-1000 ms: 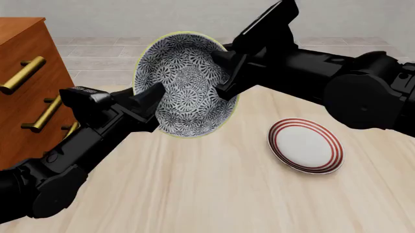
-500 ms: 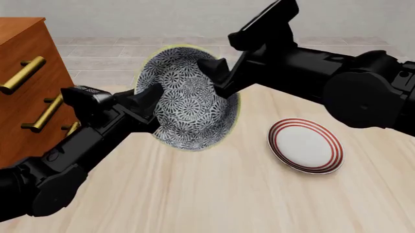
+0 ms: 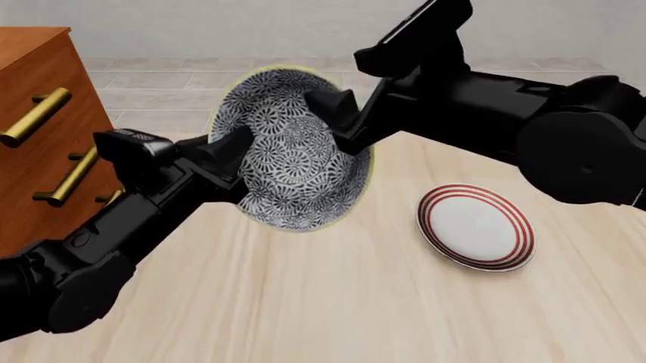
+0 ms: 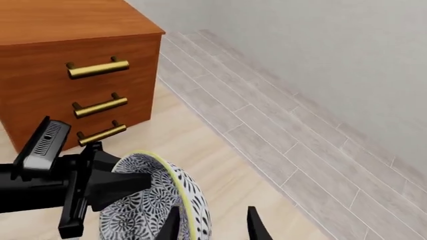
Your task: Put the bowl on top of the cabinet.
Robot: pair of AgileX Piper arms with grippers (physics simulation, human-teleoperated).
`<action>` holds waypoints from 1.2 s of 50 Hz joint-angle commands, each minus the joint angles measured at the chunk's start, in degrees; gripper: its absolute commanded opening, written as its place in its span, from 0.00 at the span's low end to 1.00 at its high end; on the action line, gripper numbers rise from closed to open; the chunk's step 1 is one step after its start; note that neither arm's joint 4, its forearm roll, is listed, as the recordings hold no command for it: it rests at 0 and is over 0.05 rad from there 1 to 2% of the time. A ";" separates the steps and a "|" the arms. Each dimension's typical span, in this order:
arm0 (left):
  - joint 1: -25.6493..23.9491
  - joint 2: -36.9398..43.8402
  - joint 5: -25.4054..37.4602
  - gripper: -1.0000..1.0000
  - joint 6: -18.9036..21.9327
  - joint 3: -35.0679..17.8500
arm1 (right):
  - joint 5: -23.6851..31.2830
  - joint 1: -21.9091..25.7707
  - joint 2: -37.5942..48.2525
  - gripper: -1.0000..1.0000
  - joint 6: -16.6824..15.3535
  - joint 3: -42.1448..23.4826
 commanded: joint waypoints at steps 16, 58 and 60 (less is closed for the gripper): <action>0.82 0.30 2.25 0.00 1.33 -2.84 | 5.09 3.02 -6.29 1.00 0.43 -2.61; 1.78 -0.12 7.70 0.00 2.38 -7.02 | 2.29 3.48 -19.38 1.00 -0.29 1.70; 1.41 -0.60 9.47 0.00 3.04 -7.83 | 2.04 3.06 -19.91 1.00 -0.20 1.96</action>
